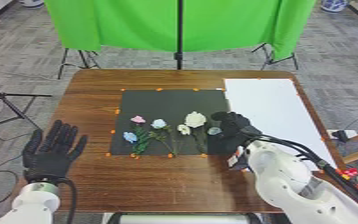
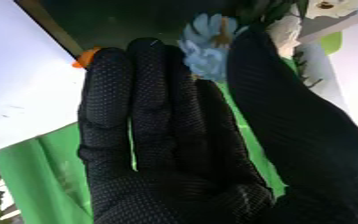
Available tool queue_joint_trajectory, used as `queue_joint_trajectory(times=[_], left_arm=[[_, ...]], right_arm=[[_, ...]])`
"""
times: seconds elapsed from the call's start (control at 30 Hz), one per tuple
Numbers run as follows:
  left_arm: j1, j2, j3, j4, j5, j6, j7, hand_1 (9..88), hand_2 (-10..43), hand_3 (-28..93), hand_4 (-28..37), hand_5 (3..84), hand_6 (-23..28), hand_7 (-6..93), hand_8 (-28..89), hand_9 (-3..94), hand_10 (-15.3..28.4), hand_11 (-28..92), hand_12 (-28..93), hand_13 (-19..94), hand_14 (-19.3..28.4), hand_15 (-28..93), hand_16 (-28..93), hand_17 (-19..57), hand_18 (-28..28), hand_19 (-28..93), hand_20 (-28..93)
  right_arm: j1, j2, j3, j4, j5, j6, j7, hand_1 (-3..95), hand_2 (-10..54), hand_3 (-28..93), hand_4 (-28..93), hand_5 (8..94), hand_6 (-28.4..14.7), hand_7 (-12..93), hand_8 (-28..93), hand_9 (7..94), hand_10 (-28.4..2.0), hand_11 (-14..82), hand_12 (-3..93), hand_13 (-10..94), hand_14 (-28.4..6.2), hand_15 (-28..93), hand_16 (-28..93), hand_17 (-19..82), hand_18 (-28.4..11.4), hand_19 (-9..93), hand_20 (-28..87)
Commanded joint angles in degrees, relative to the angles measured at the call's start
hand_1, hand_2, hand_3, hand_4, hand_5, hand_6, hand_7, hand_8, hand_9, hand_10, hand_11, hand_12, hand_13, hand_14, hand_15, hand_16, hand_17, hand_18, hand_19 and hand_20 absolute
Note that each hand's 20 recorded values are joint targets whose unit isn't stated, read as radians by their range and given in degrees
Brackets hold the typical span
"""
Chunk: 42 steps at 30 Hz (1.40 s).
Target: Arrange flowers
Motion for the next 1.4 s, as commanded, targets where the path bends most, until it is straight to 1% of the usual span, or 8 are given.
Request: queue_joint_trajectory(times=[0.03, 0.23, 0.4, 0.53, 0.67, 0.9, 1.27, 1.4], left_arm=[[-0.61, -0.57, 0.6, 0.4, -0.65, 0.0, -1.56, 28.5, 16.1, 74, -28.3, 45.8, 7.5, 22.8, -12, 42.1, 15.6, 36, 13, 33, 15.8, 49, -9, -4.7, 15.4, 41, 17], [-0.69, -0.19, 0.74, 0.6, -1.27, -0.38, -1.01, 28.6, 16.1, 74, -28.3, 45.7, 7.4, 22.9, -12, 42.2, 15.5, 36, 13, 33, 15.5, 49, -9, -4.8, 15.3, 41, 17], [-0.95, 0.94, 0.68, 0.64, 1.4, -0.9, -0.71, 28.3, 16.3, 73, -28.3, 45.6, 7.3, 22.8, -12, 42.1, 15.1, 35, 13, 33, 15.2, 49, -9, -4.7, 14.9, 41, 17], [-0.68, 1.72, 0.06, 0.41, 5.15, -1.86, -1.01, 27.9, 16.6, 73, -28.3, 45.5, 7.1, 22.1, -12, 42.0, 15.2, 34, 12, 33, 15.1, 48, -9, -4.8, 14.8, 41, 16], [-1.42, 2.26, 0.01, 0.76, 13.0, -0.52, -2.76, 27.7, 16.8, 73, -28.3, 45.3, 7.0, 20.7, -11, 41.6, 15.2, 32, 12, 32, 15.0, 47, -9, -4.9, 14.7, 41, 17], [-0.79, 2.61, -1.34, 2.03, 16.37, -5.85, -0.1, 24.6, 13.9, 74, -28.3, 42.9, 6.6, 14.7, -10, 38.4, 14.8, 24, 11, 30, 13.5, 37, -8, -5.0, 14.3, 37, 15], [2.25, 2.6, -4.91, 2.64, 25.08, -7.23, -0.83, 20.0, 10.4, 74, -28.3, 34.6, 5.1, 6.6, -8, 25.9, 12.0, 13, 6, 18, 8.8, 17, -7, -4.4, 12.1, 28, 12], [3.32, 1.55, -4.5, 2.24, 21.12, -5.01, -0.61, 19.4, 11.3, 72, -28.3, 33.7, 4.9, 6.3, -8, 25.0, 11.7, 12, 6, 17, 8.1, 14, -6, -4.4, 11.8, 27, 12]], right_arm=[[-1.42, 0.45, 0.98, -0.71, 1.08, 2.1, 0.1, 41.7, -9.5, 76, -28, 38.2, -9.2, 11, -9, 53.7, -17.6, 25.6, 21.1, 53, -13.9, 55, 21, 31, -20.3, 76, 26], [-3.4, 0.77, 3.47, -2.81, 2.12, 2.97, -0.38, 32.2, -9.5, 73, -28, 37.6, -10.4, 8, -8, 52.0, -19.5, 23.0, 20.5, 51, -15.7, 56, 20, 30, -21.3, 76, 27], [-3.58, 0.85, 6.98, -4.16, 4.99, 8.3, -0.23, 24.6, -3.2, 71, -25, 37.9, -10.7, 7, -7, 49.8, -21.2, 19.8, 20.2, 49, -17.6, 56, 19, 29, -22.3, 76, 26], [-3.8, 0.12, 11.91, -4.19, 10.89, 13.89, -4.2, 21.0, 3.7, 71, -24, 38.4, -10.7, 7, -7, 47.8, -22.0, 18.0, 20.1, 46, -18.7, 54, 17, 27, -22.0, 71, 24], [-6.41, -1.79, 20.82, -4.79, 22.16, 9.68, -12.07, 21.2, 8.7, 72, -25, 39.2, -9.2, 9, -7, 44.8, -21.2, 16.4, 20.0, 42, -18.2, 49, 15, 22, -20.7, 64, 21], [-10.1, -4.9, 28.83, -5.12, 48.23, 9.56, -16.88, 18.0, 10.7, 72, -26, 38.6, -7.2, 9, -8, 39.7, -20.0, 9.1, 17.8, 35, -17.4, 32, 15, 18, -19.2, 48, 16], [-17.45, -11.86, 37.39, -6.32, 64.22, 1.7, -21.71, 10.9, 9.5, 72, -25, 32.9, -5.0, 4, -8, 30.7, -16.4, 0.6, 10.4, 29, -15.3, 9, 18, 15, -18.4, 30, 16], [-18.75, -13.46, 38.14, -7.5, 64.99, 1.48, -21.31, 9.9, 9.4, 72, -25, 32.2, -4.9, 4, -8, 30.0, -16.1, 0.7, 9.6, 28, -14.8, 7, 19, 15, -17.9, 28, 16]])
